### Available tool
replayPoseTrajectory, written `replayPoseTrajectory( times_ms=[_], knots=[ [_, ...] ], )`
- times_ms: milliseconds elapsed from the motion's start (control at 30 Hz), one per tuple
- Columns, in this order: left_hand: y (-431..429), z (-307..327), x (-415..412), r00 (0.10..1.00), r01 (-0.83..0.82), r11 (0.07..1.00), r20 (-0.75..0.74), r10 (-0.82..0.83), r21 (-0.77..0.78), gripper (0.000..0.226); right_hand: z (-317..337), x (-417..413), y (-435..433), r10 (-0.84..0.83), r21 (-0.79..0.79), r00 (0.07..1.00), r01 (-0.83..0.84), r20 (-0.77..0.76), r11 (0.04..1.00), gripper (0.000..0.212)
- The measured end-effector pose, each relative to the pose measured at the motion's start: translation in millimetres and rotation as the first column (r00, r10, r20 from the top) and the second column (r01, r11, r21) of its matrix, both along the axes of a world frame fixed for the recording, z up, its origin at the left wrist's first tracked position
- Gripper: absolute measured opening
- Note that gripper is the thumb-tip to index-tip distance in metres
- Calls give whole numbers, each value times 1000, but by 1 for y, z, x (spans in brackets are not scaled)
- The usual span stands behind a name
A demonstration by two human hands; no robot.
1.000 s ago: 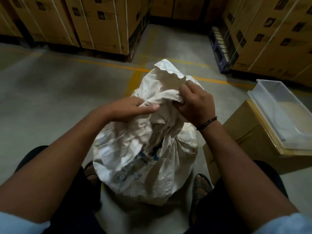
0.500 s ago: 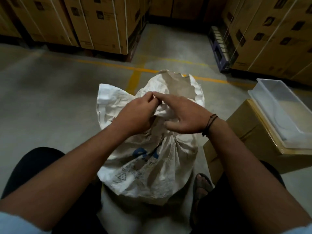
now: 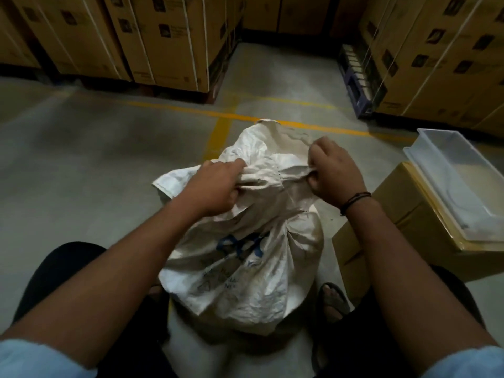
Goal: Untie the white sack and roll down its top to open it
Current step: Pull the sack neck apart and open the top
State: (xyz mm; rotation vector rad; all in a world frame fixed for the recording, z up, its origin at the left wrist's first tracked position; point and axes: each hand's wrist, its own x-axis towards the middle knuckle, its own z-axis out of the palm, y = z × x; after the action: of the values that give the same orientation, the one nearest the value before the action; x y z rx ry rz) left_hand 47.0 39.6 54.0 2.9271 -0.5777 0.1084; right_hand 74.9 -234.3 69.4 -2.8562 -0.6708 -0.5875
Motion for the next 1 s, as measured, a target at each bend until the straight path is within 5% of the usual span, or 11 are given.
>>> replayPoseTrajectory(
  times_ms=[100, 200, 367, 467, 567, 667, 733, 900, 1000],
  knots=[
    [-6, -8, -3, 999, -13, 999, 34, 15, -46, 61, 13, -12, 7, 122, -13, 972, -127, -199, 992, 33],
    [-8, -5, -4, 990, 56, 998, 130, -54, -9, 63, 25, -26, 8, 217, 155, 867, -163, -449, 974, 44],
    [-30, 8, -20, 992, 96, 993, 81, -101, 62, 54, 26, -27, 16, 89, 134, 943, -47, -321, 990, 58],
    [-38, 8, -23, 984, 162, 982, 57, -168, 95, 56, 19, -36, 21, 64, -29, 940, -78, -335, 997, 70],
    [-28, 7, -19, 956, 179, 984, -231, -179, -23, 72, 3, -42, 19, 96, -217, 972, -143, -214, 966, 58],
    [-5, 21, -10, 684, 155, 971, -690, -237, -181, 78, -15, -45, 12, 193, -199, 981, -195, -29, 960, 41],
    [9, 26, -2, 567, 108, 970, -788, -240, -217, 78, -26, -48, 8, 219, -166, 972, -203, 82, 965, 30],
    [12, -5, -1, 829, 187, 962, -557, -45, 201, 129, -49, -53, -5, 159, -110, 962, -137, 224, 984, 25],
    [12, -23, 0, 978, 174, 932, -162, -128, 317, 87, -50, -53, -16, 183, -132, 972, -164, 148, 978, 27]
  ],
)
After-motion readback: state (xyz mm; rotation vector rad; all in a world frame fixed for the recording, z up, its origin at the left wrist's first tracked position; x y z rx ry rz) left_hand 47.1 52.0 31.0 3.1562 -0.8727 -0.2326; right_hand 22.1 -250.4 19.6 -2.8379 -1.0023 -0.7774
